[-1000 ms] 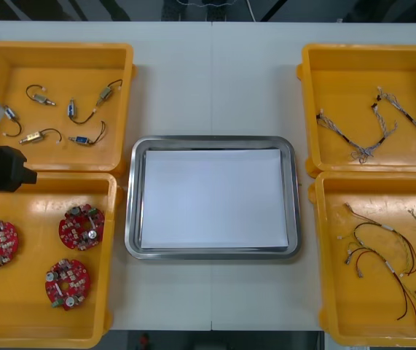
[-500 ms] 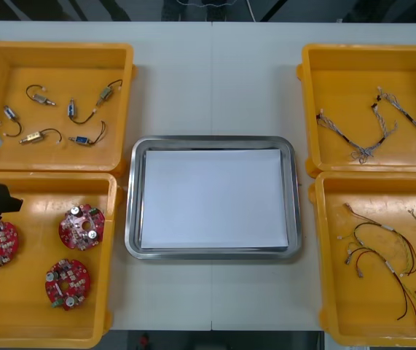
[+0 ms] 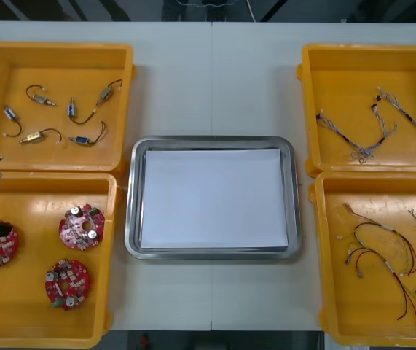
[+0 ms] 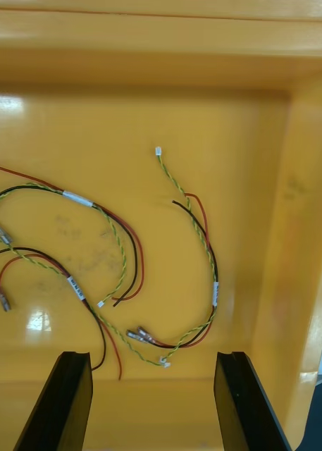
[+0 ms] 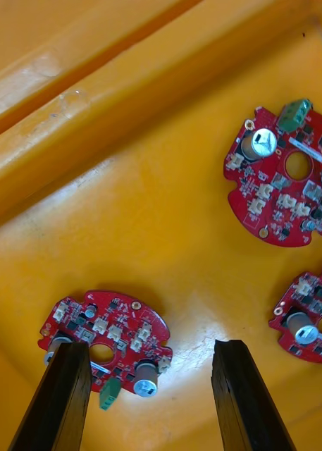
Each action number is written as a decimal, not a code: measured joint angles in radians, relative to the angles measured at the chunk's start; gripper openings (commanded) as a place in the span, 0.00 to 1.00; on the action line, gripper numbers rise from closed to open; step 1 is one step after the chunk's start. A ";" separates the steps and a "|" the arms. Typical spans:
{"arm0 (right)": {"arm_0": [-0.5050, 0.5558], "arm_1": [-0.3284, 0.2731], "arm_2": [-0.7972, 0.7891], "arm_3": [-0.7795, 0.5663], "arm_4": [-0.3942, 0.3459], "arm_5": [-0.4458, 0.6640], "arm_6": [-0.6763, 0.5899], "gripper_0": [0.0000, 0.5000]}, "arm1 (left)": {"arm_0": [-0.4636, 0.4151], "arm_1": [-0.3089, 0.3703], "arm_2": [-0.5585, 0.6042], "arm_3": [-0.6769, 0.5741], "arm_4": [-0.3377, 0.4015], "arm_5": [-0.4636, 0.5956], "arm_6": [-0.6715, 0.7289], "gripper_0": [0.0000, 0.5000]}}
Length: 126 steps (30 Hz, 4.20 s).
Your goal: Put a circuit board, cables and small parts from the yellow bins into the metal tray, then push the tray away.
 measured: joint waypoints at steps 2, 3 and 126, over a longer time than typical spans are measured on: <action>0.010 -0.006 0.000 0.017 0.000 -0.026 0.006 1.00 | 0.036 0.017 0.000 0.000 0.000 -0.055 -0.030 1.00; 0.014 -0.010 0.000 0.025 0.000 -0.036 0.009 1.00 | 0.054 0.025 0.000 0.000 0.001 -0.077 -0.033 1.00; 0.025 -0.057 -0.016 0.129 -0.067 -0.004 0.073 0.00 | -0.603 -0.070 -0.318 -0.209 -0.025 0.491 0.279 0.00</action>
